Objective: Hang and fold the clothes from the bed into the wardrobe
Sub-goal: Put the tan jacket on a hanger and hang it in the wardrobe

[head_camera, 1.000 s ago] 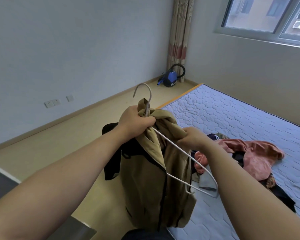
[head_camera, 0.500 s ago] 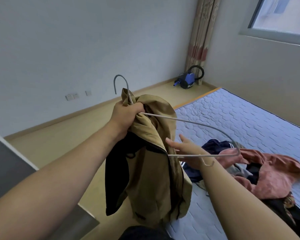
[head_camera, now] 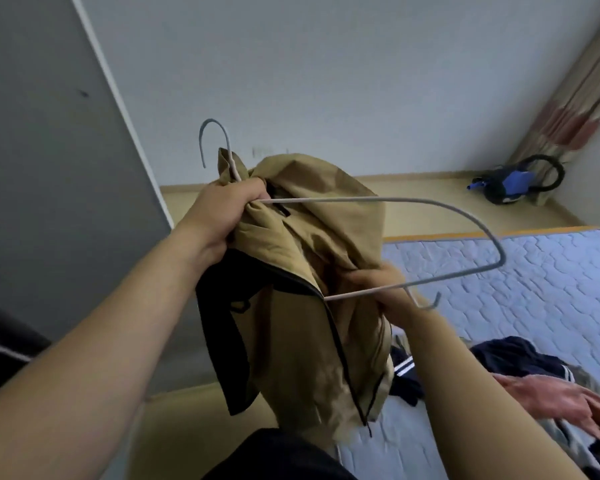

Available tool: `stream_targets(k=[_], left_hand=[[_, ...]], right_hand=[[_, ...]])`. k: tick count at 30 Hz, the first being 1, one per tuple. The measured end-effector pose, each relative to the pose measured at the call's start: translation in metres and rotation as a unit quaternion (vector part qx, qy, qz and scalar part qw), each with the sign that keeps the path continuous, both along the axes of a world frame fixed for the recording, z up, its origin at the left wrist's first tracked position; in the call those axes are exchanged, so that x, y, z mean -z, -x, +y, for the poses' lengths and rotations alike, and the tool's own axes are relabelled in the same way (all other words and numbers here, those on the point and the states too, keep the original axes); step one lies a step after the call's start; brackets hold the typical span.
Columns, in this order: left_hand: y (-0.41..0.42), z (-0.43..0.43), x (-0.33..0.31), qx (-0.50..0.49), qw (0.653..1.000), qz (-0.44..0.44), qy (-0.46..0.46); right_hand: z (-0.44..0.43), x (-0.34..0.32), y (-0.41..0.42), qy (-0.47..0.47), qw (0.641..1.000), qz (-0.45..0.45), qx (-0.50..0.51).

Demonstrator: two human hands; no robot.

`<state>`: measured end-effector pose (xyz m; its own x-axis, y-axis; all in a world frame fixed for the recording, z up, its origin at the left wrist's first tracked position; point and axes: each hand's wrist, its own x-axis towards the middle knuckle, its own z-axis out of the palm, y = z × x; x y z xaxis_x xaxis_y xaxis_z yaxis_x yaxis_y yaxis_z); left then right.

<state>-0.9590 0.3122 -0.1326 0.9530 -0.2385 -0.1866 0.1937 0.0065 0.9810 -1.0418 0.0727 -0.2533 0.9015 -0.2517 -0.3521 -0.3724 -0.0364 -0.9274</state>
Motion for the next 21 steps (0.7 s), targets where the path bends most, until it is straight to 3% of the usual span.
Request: stream_targets(k=[5, 10, 13, 16, 21], left_hand=[[0.018, 0.086, -0.001, -0.089, 0.994, 0.027, -0.057], [0.046, 0.163, 0.006, -0.156, 0.981, 0.035, -0.110], [0.064, 0.204, 0.011, -0.184, 0.970, 0.044, -0.153], [0.079, 0.243, 0.017, -0.193, 0.957, 0.048, -0.212], [0.104, 0.296, 0.028, -0.210, 0.919, 0.028, -0.332]], right_hand=[[0.037, -0.034, -0.024, 0.017, 0.971, -0.045, -0.233], [0.086, -0.045, -0.042, -0.052, 0.915, 0.008, -0.400], [0.123, -0.046, -0.049, -0.059, 0.930, 0.028, -0.361], [0.168, -0.053, -0.055, 0.015, 0.951, -0.027, -0.308], [0.223, -0.062, -0.063, 0.169, 0.913, -0.103, -0.357]])
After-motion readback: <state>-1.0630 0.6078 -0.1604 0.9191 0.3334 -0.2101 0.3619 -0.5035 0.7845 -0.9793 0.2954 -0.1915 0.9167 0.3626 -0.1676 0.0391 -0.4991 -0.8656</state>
